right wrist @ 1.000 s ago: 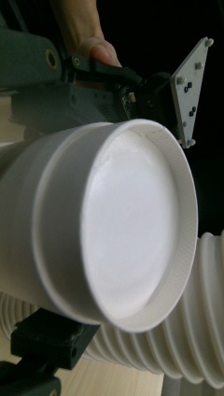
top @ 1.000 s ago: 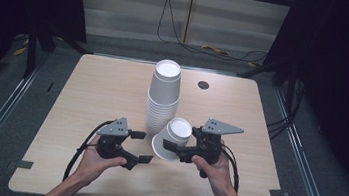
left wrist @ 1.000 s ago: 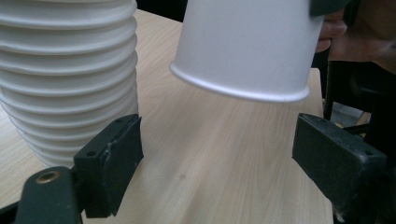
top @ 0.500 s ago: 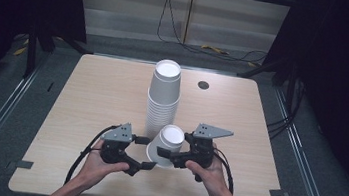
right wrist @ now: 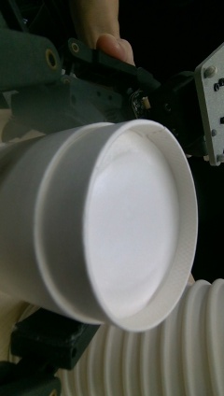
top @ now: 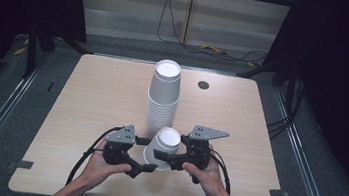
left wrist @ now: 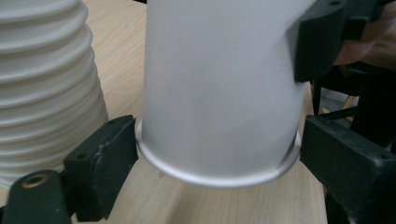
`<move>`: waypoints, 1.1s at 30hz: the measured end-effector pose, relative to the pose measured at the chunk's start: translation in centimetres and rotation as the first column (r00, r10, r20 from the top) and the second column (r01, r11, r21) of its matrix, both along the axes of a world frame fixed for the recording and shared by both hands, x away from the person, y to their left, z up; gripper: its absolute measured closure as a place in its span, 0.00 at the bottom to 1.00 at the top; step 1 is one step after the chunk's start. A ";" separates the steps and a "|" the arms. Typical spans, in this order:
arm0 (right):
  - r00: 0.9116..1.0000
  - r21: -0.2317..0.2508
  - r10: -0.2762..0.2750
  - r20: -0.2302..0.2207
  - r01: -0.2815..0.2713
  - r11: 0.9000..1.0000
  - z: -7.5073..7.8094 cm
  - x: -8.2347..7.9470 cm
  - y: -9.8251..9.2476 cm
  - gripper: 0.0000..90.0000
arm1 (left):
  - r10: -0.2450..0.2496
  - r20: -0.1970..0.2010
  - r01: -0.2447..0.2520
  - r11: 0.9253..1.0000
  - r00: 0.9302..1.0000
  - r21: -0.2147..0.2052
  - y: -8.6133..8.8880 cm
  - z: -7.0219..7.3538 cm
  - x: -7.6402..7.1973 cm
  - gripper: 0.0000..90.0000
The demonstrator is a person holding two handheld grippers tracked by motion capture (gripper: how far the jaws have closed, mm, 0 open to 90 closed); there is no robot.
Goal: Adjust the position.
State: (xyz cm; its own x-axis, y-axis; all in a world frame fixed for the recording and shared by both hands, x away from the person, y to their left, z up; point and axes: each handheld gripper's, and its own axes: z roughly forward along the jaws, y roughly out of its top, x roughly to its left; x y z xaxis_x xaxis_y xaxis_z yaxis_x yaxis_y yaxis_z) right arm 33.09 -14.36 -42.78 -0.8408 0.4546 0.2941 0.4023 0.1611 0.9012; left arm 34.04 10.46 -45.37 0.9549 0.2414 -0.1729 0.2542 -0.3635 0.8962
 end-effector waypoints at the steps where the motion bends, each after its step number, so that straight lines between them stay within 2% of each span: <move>1: 1.000 0.000 0.000 0.000 0.000 1.000 0.0 0.0 0.0 0.23 | 0.000 0.000 0.000 1.000 1.000 0.000 0.0 0.0 0.0 0.11; 9: 1.000 0.000 0.020 0.005 -0.020 1.000 -0.2 -0.1 0.9 0.23 | 0.004 0.005 -0.004 1.000 1.000 -0.007 -0.4 0.0 -0.1 0.06; 14: 1.000 0.003 0.028 -0.002 -0.028 1.000 -0.3 -0.2 1.3 0.23 | 0.010 -0.004 -0.010 1.000 1.000 -0.019 -0.4 0.0 0.0 0.07; 25: 0.999 0.015 0.032 0.004 -0.032 0.999 -0.4 -0.3 1.5 0.22 | -0.001 0.018 0.001 1.000 1.000 -0.020 -0.6 -0.1 -0.2 0.11; 33: 0.999 0.007 0.032 0.007 -0.032 0.999 -0.3 -0.3 1.5 0.20 | -0.016 0.041 0.016 1.000 0.999 0.003 -0.6 0.2 -0.2 0.13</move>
